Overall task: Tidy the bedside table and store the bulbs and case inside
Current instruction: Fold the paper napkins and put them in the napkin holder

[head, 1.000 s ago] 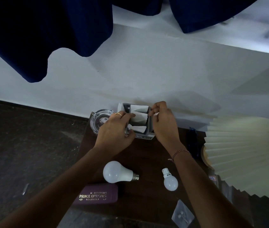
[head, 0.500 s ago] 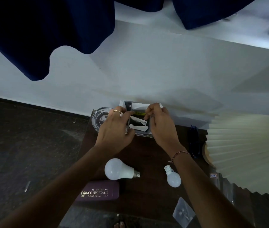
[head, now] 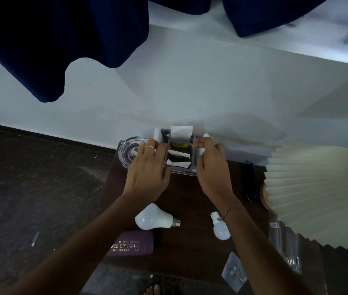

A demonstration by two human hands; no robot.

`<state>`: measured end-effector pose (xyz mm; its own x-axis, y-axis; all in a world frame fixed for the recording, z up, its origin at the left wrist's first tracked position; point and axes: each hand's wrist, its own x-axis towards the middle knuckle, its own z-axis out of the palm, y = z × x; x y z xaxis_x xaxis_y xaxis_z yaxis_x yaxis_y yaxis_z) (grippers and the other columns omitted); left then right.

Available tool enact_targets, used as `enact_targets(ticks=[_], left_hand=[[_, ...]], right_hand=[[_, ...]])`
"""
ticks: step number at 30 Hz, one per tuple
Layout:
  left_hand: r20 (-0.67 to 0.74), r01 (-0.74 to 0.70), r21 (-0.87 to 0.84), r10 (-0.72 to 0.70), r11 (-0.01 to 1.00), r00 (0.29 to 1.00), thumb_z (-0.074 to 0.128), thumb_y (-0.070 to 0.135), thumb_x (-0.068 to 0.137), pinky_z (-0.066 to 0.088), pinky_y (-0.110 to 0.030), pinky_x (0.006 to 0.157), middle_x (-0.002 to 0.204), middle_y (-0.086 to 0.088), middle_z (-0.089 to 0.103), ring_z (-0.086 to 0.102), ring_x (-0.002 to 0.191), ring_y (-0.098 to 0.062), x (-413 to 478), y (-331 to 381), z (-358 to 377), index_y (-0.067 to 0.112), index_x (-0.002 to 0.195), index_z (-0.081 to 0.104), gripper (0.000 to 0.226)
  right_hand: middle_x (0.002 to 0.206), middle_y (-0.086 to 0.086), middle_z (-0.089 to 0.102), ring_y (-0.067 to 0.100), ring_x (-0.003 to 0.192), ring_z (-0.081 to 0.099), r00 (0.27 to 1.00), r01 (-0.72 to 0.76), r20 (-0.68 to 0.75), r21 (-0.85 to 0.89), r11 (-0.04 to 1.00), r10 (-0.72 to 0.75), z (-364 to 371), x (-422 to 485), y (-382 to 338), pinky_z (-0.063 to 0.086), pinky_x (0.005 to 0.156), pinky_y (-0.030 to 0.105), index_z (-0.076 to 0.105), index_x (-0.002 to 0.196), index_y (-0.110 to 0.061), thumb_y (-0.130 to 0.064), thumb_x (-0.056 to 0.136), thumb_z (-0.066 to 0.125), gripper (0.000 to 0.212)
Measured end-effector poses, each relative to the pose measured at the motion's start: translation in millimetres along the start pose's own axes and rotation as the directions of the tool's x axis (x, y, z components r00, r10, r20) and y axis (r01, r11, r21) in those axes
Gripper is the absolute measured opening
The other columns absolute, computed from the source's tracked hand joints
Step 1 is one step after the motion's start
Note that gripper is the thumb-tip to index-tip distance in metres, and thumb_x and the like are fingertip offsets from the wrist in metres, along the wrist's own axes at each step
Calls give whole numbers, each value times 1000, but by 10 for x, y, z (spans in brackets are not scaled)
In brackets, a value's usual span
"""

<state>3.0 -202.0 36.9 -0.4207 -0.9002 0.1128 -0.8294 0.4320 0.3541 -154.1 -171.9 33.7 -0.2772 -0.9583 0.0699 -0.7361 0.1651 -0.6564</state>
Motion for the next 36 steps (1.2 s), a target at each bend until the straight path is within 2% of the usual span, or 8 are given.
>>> enact_targets(ticks=[5, 11, 15, 20, 23, 26, 31, 36], left_hand=[[68, -47, 51, 44, 998, 997, 48, 24, 75, 49, -32, 70, 111, -11, 53, 49, 104, -27, -139, -12, 48, 16, 107, 59, 35], [91, -32, 56, 27, 998, 995, 51, 21, 78, 51, -36, 77, 113, -13, 53, 47, 109, -30, -182, 28, 49, 14, 104, 63, 30], [24, 121, -149, -119, 981, 993, 51, 17, 79, 46, -31, 73, 112, -7, 52, 50, 106, -24, -207, 93, 1, 18, 106, 63, 30], [55, 334, -428, -345, 840, 937, 52, 19, 83, 49, -36, 81, 115, -2, 49, 55, 106, -22, -298, 183, 22, 26, 107, 61, 26], [58, 318, -339, -317, 886, 947, 59, 21, 80, 42, -28, 81, 118, -4, 49, 48, 113, -22, -320, 198, 54, 25, 111, 58, 30], [52, 209, -135, -204, 969, 978, 64, 26, 76, 44, -34, 81, 119, -7, 50, 44, 115, -27, -340, 163, 101, 20, 113, 58, 37], [130, 74, 128, -91, 989, 987, 67, 31, 73, 44, -39, 85, 119, -9, 53, 43, 116, -29, -331, 86, 148, 19, 112, 58, 42], [89, 62, 190, -80, 980, 993, 63, 31, 78, 43, -41, 87, 118, -10, 53, 45, 113, -30, -135, 114, 150, 16, 105, 62, 31]], right_hand=[[113, 5, 54, 3, 91, 47, 998, -62, 27, 25, 998, 61, 46, -306, 42, 40, 75, 14, 48, 117, -16, -3, 89, 46, 31], [109, 2, 59, 7, 93, 51, 996, -65, 59, 27, 998, 63, 25, -438, 39, 50, 83, 24, 50, 117, -18, -5, 90, 42, 31], [106, -2, 60, 5, 93, 51, 997, -77, 24, 67, 995, 76, -61, -528, 57, 48, 83, 21, 52, 114, -21, -1, 89, 42, 34], [105, -2, 54, -3, 87, 46, 993, -121, 26, 103, 987, 118, -67, -648, 95, 40, 74, 4, 53, 114, -23, -1, 88, 45, 35], [113, 0, 54, 5, 101, 43, 998, -45, 52, 25, 999, 44, -30, -599, 87, 37, 82, 11, 53, 116, -18, -8, 90, 50, 28], [120, 2, 52, 15, 112, 42, 994, 29, 104, -115, 993, -17, 15, -530, 78, 37, 93, 20, 52, 119, -17, -19, 87, 58, 32], [116, 2, 53, 19, 109, 45, 988, 126, 132, -394, 910, -79, 79, -381, 43, 44, 86, 29, 59, 113, -21, -31, 83, 62, 31], [103, 4, 61, 24, 104, 52, 993, 119, 42, -460, 880, -113, 113, -197, 20, 46, 78, 32, 68, 98, -17, -28, 86, 58, 18]])
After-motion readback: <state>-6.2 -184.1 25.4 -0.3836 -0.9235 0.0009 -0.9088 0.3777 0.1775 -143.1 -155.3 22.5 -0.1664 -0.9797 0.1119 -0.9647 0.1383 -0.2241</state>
